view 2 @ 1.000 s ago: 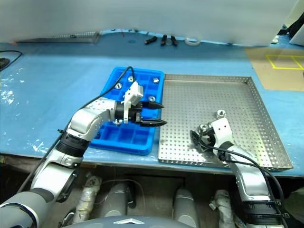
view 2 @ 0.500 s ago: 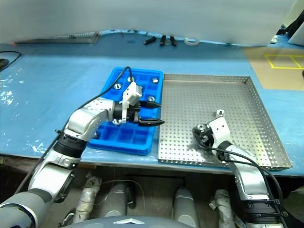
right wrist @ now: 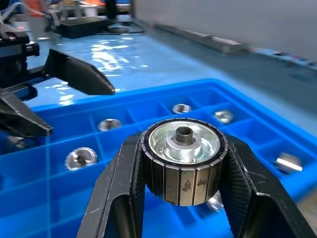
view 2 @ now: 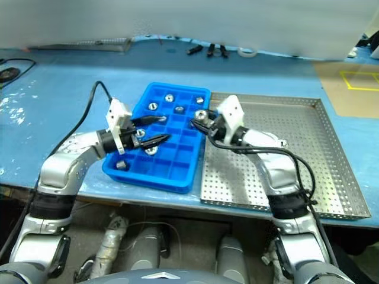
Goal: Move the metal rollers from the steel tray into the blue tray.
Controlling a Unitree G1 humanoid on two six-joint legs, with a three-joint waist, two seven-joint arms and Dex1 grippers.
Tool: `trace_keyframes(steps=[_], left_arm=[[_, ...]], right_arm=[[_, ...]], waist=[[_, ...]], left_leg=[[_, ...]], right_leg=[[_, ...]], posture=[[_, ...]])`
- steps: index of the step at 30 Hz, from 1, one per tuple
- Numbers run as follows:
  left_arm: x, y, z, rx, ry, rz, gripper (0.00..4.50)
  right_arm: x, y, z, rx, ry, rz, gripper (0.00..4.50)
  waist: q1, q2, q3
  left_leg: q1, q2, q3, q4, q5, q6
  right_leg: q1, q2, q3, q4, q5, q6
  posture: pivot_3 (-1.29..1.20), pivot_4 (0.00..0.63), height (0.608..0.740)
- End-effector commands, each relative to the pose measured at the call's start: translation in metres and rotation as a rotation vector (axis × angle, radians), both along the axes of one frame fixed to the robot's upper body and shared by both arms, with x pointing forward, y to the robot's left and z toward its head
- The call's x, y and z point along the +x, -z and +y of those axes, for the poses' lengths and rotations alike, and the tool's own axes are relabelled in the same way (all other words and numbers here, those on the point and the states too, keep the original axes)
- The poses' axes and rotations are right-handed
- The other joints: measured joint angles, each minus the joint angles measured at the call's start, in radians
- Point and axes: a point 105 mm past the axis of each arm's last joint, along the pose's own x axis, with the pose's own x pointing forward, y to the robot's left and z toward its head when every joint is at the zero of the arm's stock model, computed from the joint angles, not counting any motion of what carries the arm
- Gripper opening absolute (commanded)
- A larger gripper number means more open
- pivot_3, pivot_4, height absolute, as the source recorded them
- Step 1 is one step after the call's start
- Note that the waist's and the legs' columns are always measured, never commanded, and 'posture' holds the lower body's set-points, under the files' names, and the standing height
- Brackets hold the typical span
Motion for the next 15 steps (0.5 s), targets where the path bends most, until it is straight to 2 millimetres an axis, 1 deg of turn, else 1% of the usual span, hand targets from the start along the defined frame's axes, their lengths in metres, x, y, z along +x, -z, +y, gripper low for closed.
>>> trace_keyframes(steps=[1,4,6,11,15], left_arm=[[-0.006,-0.008,0.015,0.020,-0.084,-0.061,4.05],[-0.011,-0.005,0.033,0.009,-0.175,-0.048,4.05],[-0.015,-0.002,0.037,0.010,-0.205,-0.041,4.05],[-0.024,0.002,0.030,-0.002,-0.214,-0.023,4.05],[-0.026,0.003,0.023,-0.012,-0.205,-0.008,4.05]], right_arm=[[0.003,-0.013,0.011,0.003,-0.076,-0.061,1.66],[0.005,-0.006,0.021,-0.015,-0.140,-0.045,1.66],[0.008,-0.002,0.025,-0.018,-0.150,-0.033,1.66],[0.017,0.016,0.032,-0.047,-0.141,0.012,1.66],[0.022,0.032,0.041,-0.076,-0.113,0.030,1.66]], waist=[[0.011,0.000,0.000],[0.029,0.000,0.000],[0.040,0.000,0.000],[0.059,0.000,0.000],[0.063,0.000,0.000]], left_leg=[[-0.001,0.000,-0.001,0.000,0.000,0.000],[-0.002,0.001,-0.002,0.000,0.000,-0.001],[-0.002,0.001,-0.002,0.000,0.000,-0.001],[-0.002,0.000,-0.003,0.000,0.001,-0.001],[-0.003,0.000,-0.004,0.000,0.001,-0.002]], right_leg=[[-0.001,0.000,-0.001,0.000,0.000,0.000],[-0.001,0.000,-0.002,0.000,0.000,0.000],[-0.002,0.001,-0.002,0.000,0.000,0.000],[-0.002,0.000,-0.002,0.001,0.000,0.000],[-0.002,0.000,-0.002,0.002,0.000,0.000]], posture=[[0.22,0.150,0.740],[0.28,0.150,0.740],[0.31,0.150,0.740],[0.33,0.150,0.740],[0.32,0.150,0.740]])
